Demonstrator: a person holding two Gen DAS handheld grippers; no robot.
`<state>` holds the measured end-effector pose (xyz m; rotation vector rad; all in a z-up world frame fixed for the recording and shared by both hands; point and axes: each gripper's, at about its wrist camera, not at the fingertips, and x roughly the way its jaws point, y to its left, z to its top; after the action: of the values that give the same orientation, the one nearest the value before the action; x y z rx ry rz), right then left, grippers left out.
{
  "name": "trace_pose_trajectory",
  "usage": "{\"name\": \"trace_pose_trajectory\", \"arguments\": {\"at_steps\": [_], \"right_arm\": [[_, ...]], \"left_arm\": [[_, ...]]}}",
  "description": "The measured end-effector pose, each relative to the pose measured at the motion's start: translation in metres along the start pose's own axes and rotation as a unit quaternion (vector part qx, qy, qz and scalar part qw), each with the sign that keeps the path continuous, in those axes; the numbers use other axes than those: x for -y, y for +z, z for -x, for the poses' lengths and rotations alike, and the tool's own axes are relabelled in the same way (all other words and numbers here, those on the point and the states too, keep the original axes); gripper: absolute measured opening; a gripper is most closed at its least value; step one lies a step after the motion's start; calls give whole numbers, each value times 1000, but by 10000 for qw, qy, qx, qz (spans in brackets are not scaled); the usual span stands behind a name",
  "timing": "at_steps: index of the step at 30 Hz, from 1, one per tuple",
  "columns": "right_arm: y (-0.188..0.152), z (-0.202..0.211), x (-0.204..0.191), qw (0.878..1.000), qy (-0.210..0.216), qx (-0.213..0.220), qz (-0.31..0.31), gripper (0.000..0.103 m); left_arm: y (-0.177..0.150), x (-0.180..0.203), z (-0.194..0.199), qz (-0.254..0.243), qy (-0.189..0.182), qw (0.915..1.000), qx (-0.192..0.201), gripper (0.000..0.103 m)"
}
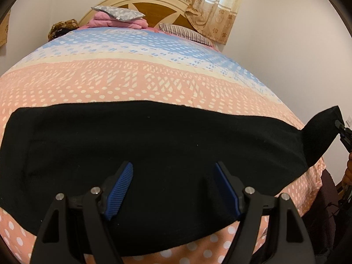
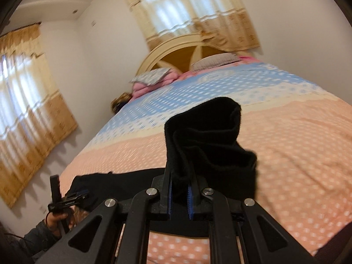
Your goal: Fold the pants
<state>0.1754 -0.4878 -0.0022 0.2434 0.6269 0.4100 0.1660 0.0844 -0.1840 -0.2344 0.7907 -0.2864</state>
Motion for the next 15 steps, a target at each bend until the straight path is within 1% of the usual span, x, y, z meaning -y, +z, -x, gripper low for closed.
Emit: {"name": "trace_pose_trajectory", "arguments": {"at_steps": [5,7,9,11,12,15], "right_arm": [[-5,-31,-31,9991,221,-286,204,10],[-7,-45,-45,9979,238,-480,358,10],[-13,-59,-59,9957,166,-675,619,10],[-19,-78,-78,9908,106,-961,948,10],[-22,-84,-84,9889,63,-1035,1066,10],[-37,-108,-112,9761,-99,-1355,1696,10]], "left_arm": [[-1,-3,1,52,-59,10000,30,78],[-1,-4,1,73,-75,9999,46,78],[-2,-4,1,92,-87,9999,59,78],[-2,-4,2,97,-93,9999,69,78],[-3,-4,2,101,-94,9999,72,78],[-3,-4,2,116,-98,9999,72,78]]}}
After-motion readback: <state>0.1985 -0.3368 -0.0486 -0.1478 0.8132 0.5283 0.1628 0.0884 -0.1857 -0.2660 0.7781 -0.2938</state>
